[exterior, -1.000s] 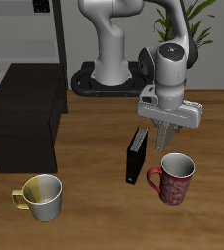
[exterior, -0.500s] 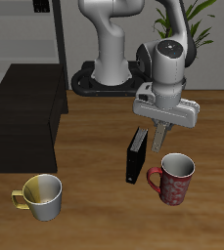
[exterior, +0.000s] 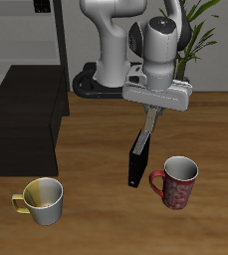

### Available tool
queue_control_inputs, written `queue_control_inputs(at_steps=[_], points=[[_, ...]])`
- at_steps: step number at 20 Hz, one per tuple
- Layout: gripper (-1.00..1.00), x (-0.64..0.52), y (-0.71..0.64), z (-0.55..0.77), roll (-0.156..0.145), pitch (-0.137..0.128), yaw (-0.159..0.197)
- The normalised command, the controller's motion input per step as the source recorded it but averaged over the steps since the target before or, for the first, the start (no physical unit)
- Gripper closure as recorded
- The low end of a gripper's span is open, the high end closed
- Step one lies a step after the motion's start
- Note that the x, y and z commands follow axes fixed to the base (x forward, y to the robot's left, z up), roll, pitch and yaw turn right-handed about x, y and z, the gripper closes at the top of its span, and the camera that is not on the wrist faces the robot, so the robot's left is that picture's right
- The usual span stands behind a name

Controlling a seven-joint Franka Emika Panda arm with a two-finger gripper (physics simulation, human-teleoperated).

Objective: Place the yellow book flat on top of the shelf

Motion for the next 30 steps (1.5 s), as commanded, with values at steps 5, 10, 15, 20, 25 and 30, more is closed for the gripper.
queue_control_inputs(at_steps=[5,10,15,20,25,30], points=[[1.0,-0.07,-0.55,0.41,-0.056,-0.008,0.079],[1.0,-0.02,-0.53,0.46,-0.077,-0.066,0.073],[1.0,-0.04,-0.53,0.55,-0.1,-0.071,0.073],[1.0,-0.08,-0.34,0.63,-0.058,-0.093,0.087],[1.0,-0.01,-0.34,0.46,-0.087,-0.073,0.093],[1.0,0.07,-0.38,0.29,-0.085,-0.052,0.097]])
